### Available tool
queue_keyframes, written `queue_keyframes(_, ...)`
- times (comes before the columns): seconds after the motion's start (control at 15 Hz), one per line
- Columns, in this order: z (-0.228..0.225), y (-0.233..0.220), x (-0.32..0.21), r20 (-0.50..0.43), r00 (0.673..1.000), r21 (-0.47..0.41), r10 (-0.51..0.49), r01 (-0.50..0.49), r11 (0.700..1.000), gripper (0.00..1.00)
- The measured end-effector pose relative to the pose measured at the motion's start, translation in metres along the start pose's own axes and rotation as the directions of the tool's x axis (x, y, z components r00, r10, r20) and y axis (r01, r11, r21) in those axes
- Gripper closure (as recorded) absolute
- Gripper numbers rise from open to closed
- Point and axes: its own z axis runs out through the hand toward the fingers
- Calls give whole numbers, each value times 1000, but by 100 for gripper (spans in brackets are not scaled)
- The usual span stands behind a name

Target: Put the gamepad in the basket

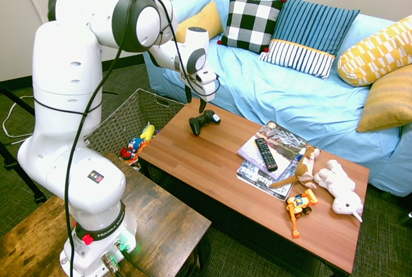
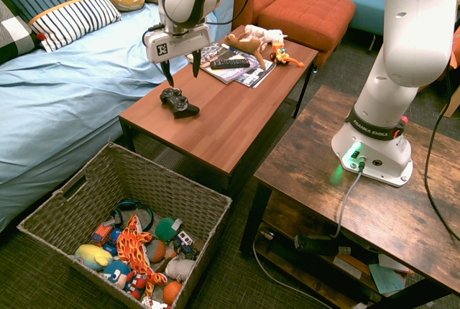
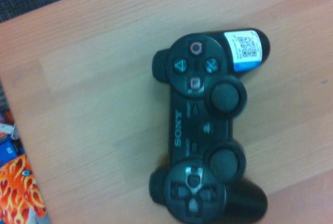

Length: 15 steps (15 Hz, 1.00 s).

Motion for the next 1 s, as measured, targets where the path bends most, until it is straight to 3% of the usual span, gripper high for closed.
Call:
queue_keyframes(0.8,94,-49,21,5,1000,-94,-28,28,995,0)
queue_keyframes(0.87,97,-50,23,6,1000,-96,-26,27,995,100)
queue_keyframes(1.0,99,-50,26,15,1000,-95,-23,24,995,100)
